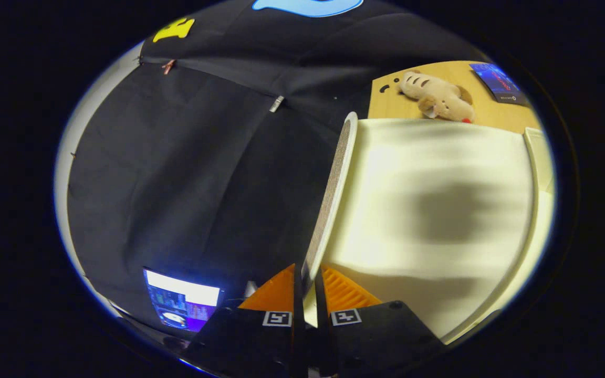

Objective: Open the storage box then place both shoes into the box .Put the left shoe in first, then the right shoe, with the right side of both shoes facing outward in a uniform manner.

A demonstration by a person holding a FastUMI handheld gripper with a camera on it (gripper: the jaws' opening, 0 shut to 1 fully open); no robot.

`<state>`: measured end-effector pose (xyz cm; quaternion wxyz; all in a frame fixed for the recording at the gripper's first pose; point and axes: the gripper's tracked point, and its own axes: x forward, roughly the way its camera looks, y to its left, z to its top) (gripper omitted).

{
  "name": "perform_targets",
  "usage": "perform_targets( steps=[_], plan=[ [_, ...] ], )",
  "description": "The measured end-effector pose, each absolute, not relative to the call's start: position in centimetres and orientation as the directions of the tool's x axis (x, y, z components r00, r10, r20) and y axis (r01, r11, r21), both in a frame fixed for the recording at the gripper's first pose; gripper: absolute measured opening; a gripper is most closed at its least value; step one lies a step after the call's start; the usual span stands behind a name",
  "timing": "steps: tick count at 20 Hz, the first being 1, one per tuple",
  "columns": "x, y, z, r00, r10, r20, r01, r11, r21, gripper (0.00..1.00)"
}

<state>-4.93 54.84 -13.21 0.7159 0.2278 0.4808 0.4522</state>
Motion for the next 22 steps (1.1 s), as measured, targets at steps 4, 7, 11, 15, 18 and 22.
perform_targets(
  steps=[4,7,11,15,18,22],
  plan=[
    [-5.7,51.9,-11.3,0.144,0.858,-0.494,-0.574,0.479,0.665,0.8],
    [-5.2,47.4,-9.3,0.254,0.844,-0.473,-0.636,0.514,0.576,0.98],
    [-3.3,38.1,-7.0,0.42,0.773,-0.476,-0.622,0.627,0.469,0.98],
    [-1.0,28.1,-7.4,0.568,0.645,-0.511,-0.563,0.757,0.331,0.98],
    [0.4,20.8,-9.4,0.645,0.533,-0.547,-0.489,0.839,0.24,0.98],
    [1.2,11.6,-13.9,0.689,0.362,-0.628,-0.364,0.922,0.132,0.98]
  ],
)
